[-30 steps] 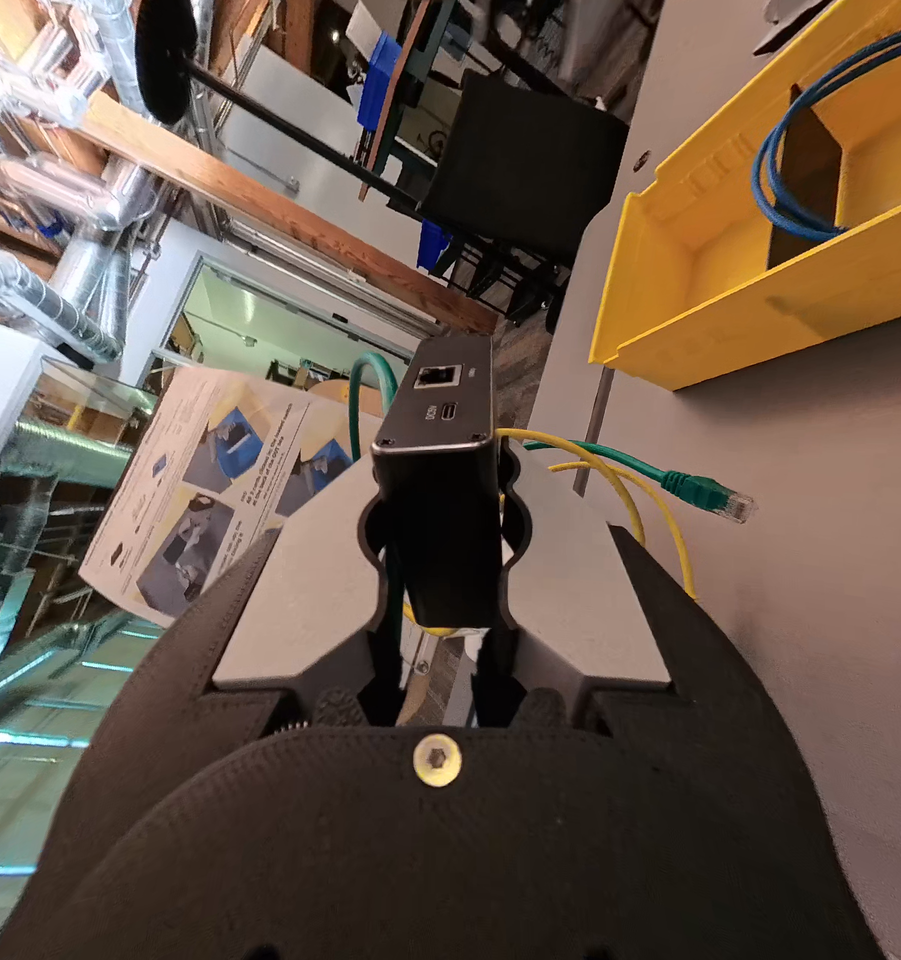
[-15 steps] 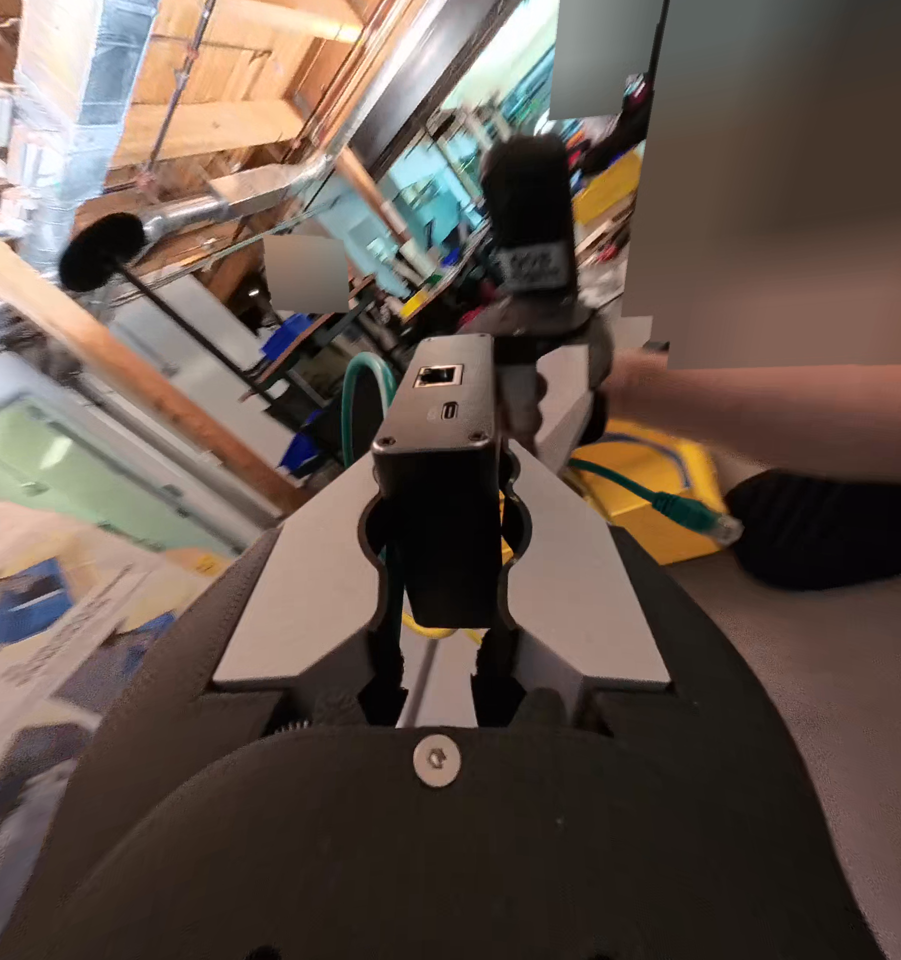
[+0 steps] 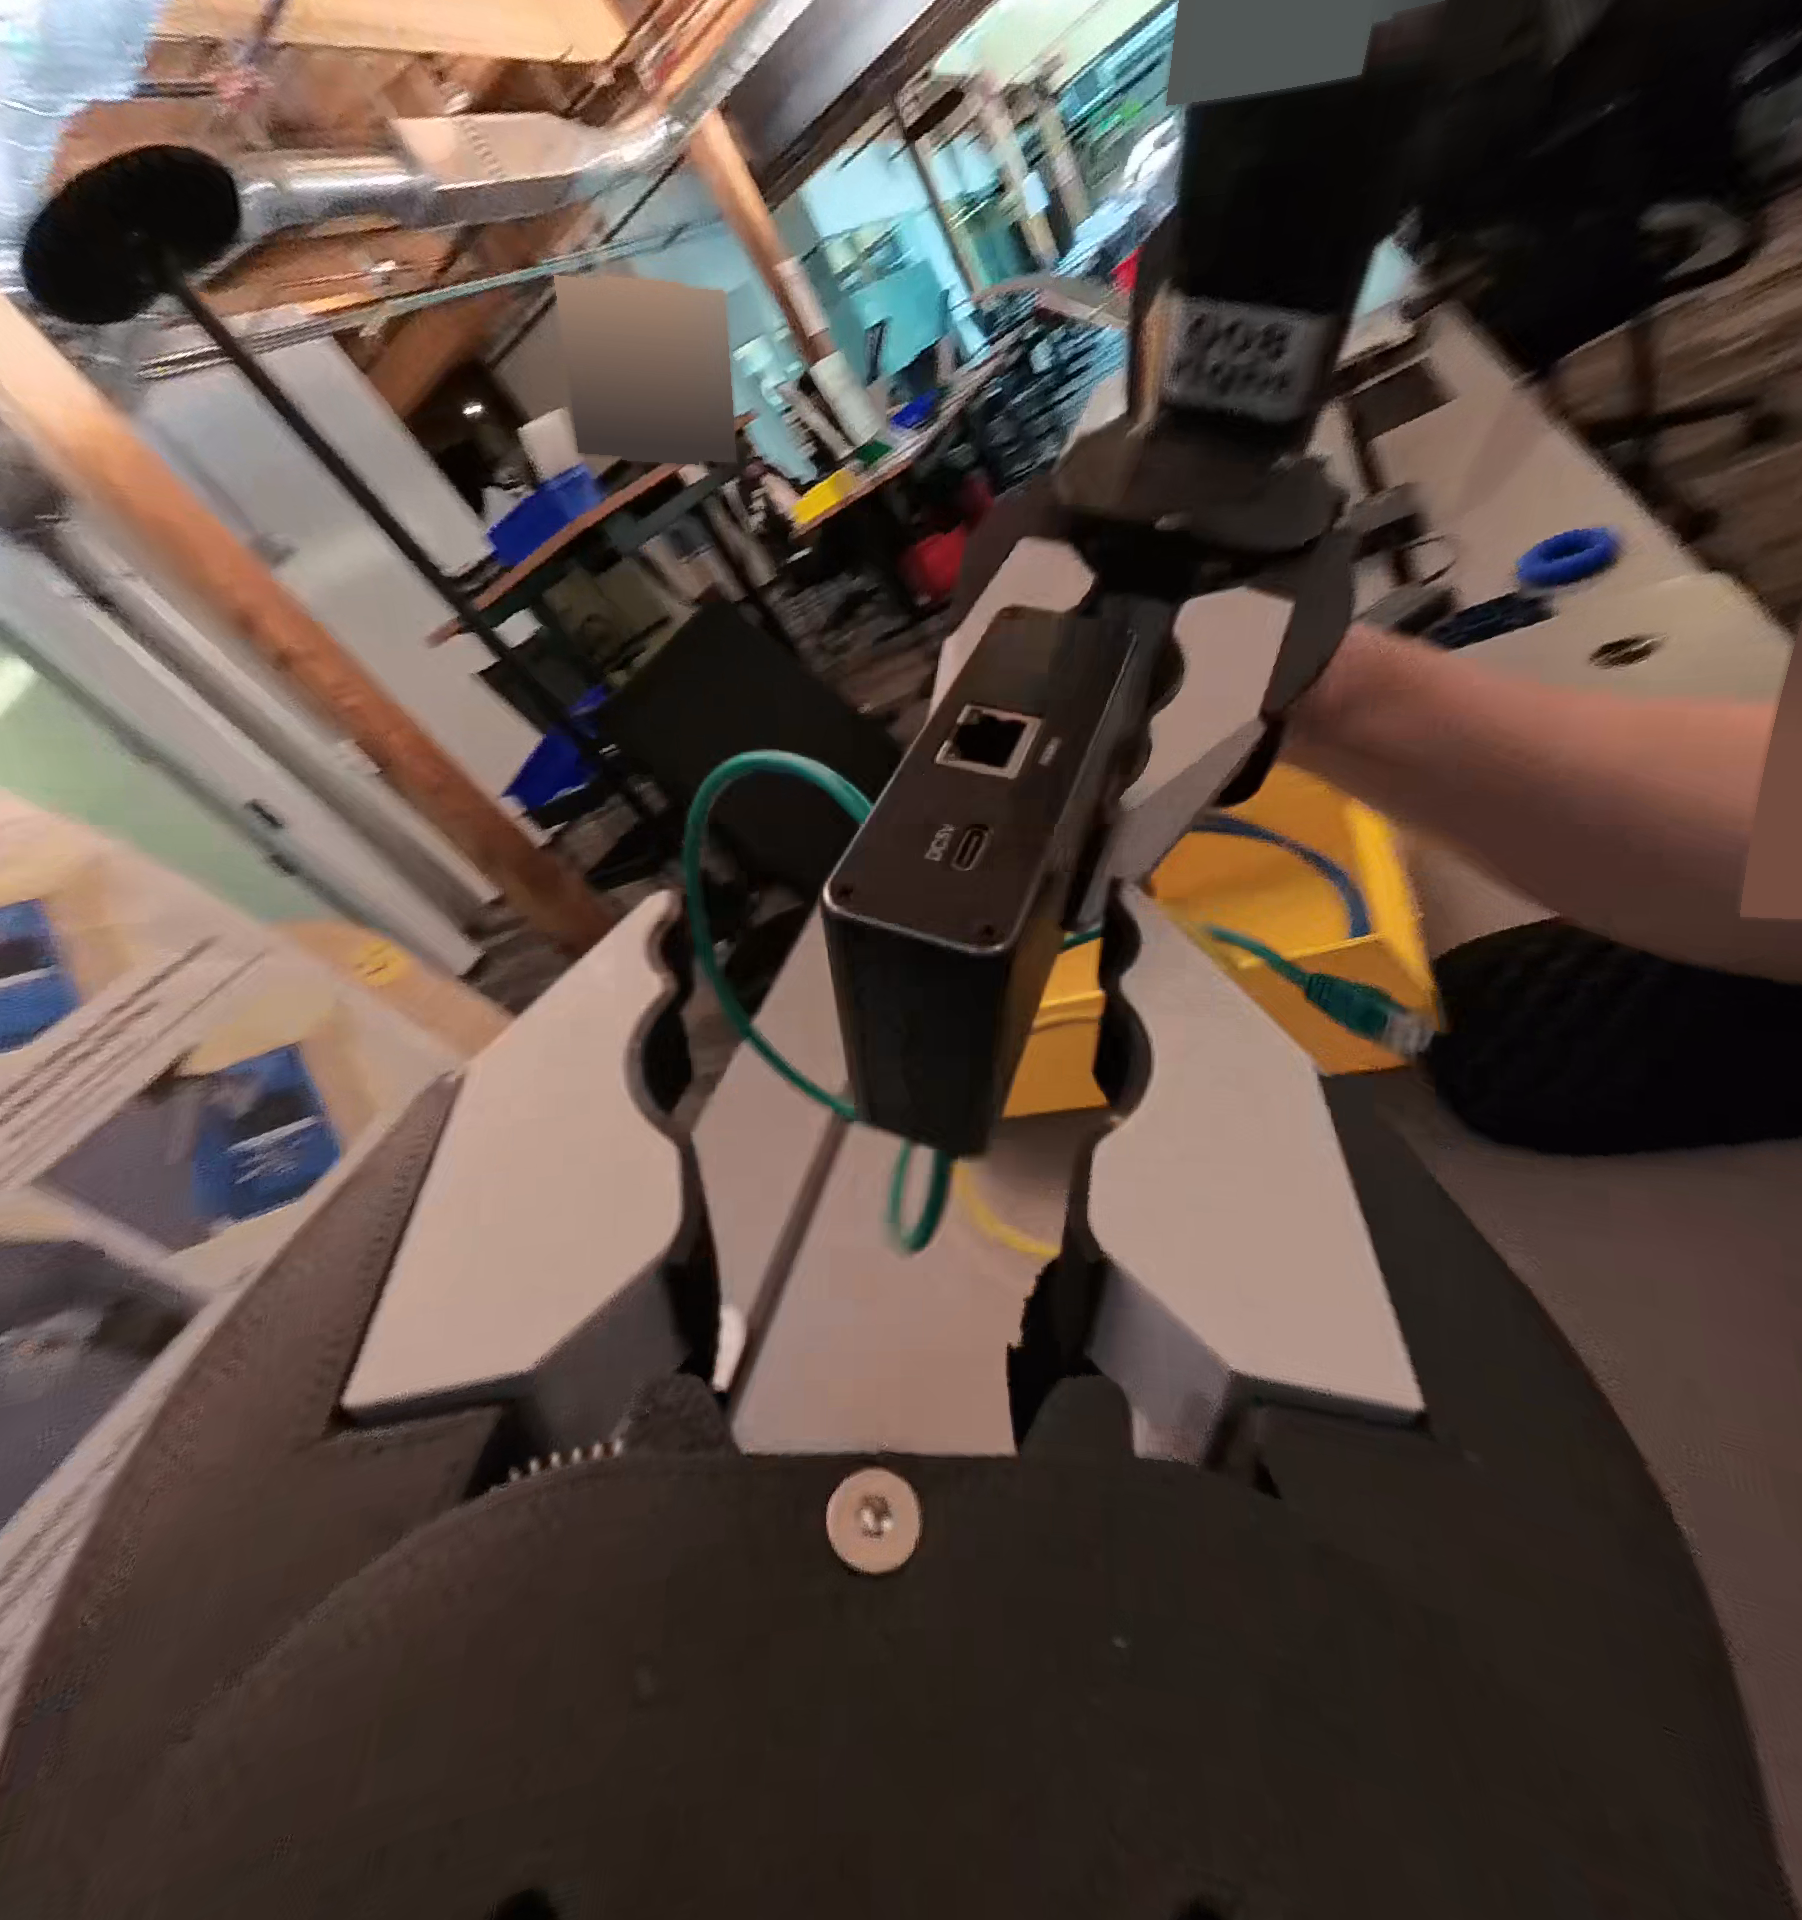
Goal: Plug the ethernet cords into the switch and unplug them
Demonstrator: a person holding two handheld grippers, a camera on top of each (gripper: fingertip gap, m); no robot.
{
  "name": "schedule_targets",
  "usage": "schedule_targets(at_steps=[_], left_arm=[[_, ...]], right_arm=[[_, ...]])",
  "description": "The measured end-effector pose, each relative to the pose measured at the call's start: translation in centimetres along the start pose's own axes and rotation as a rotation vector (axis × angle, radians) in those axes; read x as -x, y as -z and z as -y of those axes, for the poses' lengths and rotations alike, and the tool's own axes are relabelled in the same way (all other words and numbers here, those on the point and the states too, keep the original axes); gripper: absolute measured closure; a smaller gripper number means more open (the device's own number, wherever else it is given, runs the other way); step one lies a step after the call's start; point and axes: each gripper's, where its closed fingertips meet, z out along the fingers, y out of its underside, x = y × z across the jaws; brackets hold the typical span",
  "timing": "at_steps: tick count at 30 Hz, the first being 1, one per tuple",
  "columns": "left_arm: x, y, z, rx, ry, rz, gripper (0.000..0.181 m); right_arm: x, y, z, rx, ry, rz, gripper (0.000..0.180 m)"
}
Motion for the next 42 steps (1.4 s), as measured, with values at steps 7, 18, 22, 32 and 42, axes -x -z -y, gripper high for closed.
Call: schedule_targets(at_steps=[7, 18, 22, 32, 42], left_arm=[[-1.4, 0.5, -1.4, 0.166, -0.222, 0.032, 0.097], [-0.7, -1.6, -4.9, 0.365, -0.340, 0.086, 0.148], [0.2, 0.3, -1.8, 0.153, -0.132, 0.052, 0.149], [-0.8, 1.2, 0.8, -0.060, 0.035, -0.106, 0.149], [-1.5, -0.7, -1.4, 0.059, -0.135, -0.036, 0.142]], right_arm=[[-0.4, 0.4, -4.6, 0.426, 0.155, -0.089, 0.148], [-0.5, -0.5, -2.4, 0.358, 0.315, -0.181, 0.139], [-0.9, 0.7, -0.3, 0.114, 0.100, -0.123, 0.120], [0.7, -0.6, -3.4, 0.163, -0.053, 0.040, 0.117], [-0.9, -1.1, -8.6, 0.476, 0.013, -0.055, 0.174]])
